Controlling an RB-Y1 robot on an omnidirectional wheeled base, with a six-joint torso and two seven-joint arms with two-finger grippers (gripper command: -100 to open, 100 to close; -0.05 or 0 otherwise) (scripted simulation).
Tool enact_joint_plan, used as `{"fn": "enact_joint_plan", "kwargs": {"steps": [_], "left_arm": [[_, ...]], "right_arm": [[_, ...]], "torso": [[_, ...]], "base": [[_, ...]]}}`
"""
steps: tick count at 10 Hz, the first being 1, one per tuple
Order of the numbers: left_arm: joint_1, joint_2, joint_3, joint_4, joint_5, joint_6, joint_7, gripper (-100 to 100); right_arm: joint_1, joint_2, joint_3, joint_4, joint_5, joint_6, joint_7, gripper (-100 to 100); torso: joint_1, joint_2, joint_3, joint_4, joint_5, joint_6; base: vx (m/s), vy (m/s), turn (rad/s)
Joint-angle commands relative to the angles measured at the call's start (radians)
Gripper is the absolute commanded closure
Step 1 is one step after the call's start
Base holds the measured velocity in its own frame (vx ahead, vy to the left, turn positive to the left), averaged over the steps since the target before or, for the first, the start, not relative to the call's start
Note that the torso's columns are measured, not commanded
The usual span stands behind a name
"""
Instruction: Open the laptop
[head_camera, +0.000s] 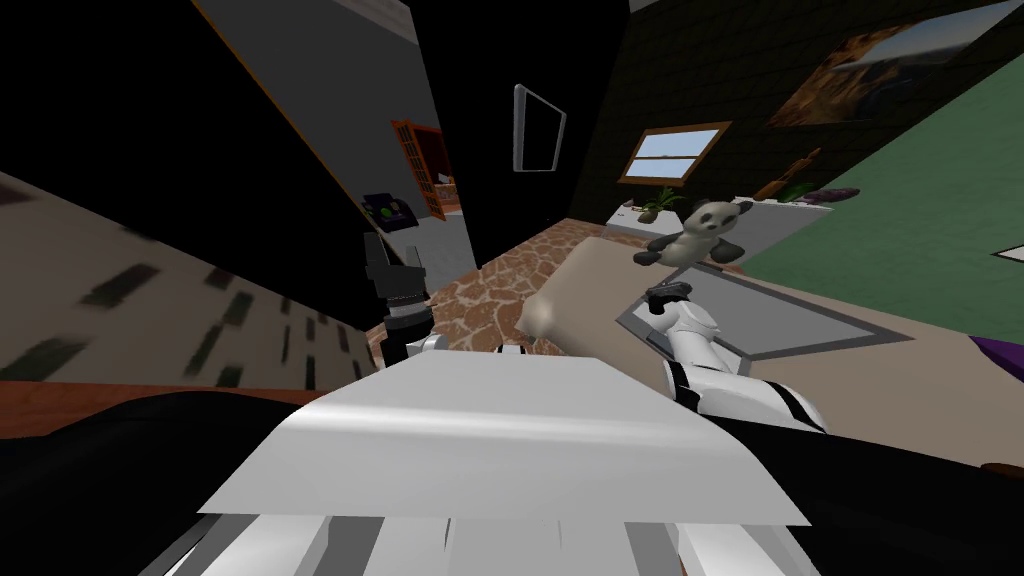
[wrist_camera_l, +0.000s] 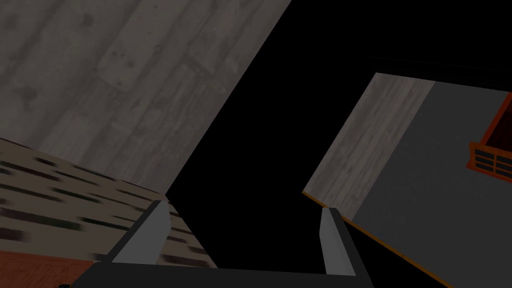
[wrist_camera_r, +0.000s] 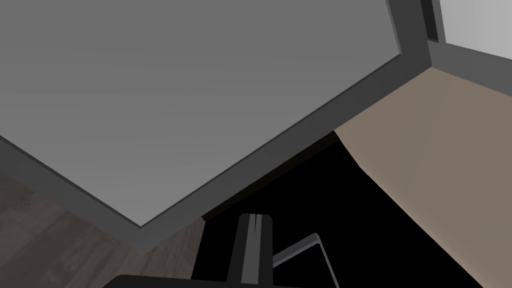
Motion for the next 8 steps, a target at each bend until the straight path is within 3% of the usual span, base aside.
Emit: {"fn": "enact_joint_plan", "kwargs": {"steps": [1, 2, 4, 5, 6, 8], "left_arm": [[0.0, 0.0, 0.0, 0.0, 0.0, 0.0, 0.0, 0], [0.0, 0.0, 0.0, 0.0, 0.0, 0.0, 0.0, 0], [0.0, 0.0, 0.0, 0.0, 0.0, 0.0, 0.0, 0], [0.0, 0.0, 0.0, 0.0, 0.0, 0.0, 0.0, 0], [0.0, 0.0, 0.0, 0.0, 0.0, 0.0, 0.0, 0], [0.0, 0.0, 0.0, 0.0, 0.0, 0.0, 0.0, 0]], "right_arm": [[-0.079, 0.032, 0.077, 0.023, 0.053, 0.052, -0.024, 100], [-0.1, 0.032, 0.077, 0.023, 0.053, 0.052, -0.024, 100], [-0.1, 0.032, 0.077, 0.023, 0.053, 0.052, -0.024, 100], [-0.142, 0.058, 0.141, 0.037, 0.081, 0.104, -0.047, 100], [-0.181, 0.058, 0.148, 0.037, 0.094, 0.104, -0.047, 100], [-0.181, 0.058, 0.148, 0.037, 0.094, 0.104, -0.047, 100]], "torso": [[-0.002, 0.002, 0.001, 0.0, 0.0, 0.001], [-0.002, 0.004, 0.002, 0.001, -0.001, 0.0], [-0.001, 0.001, 0.0, 0.0, 0.0, 0.0], [-0.001, 0.001, 0.0, 0.0, 0.0, 0.0], [-0.005, 0.005, 0.003, 0.001, -0.001, 0.001], [-0.003, 0.005, 0.003, 0.001, -0.001, 0.001]], "base": [[-0.088, -0.055, -0.084], [-0.038, -0.029, 0.003], [0.003, -0.004, 0.006], [-0.06, -0.048, -0.141], [-0.095, -0.075, -0.087], [-0.033, -0.029, 0.01]]}}
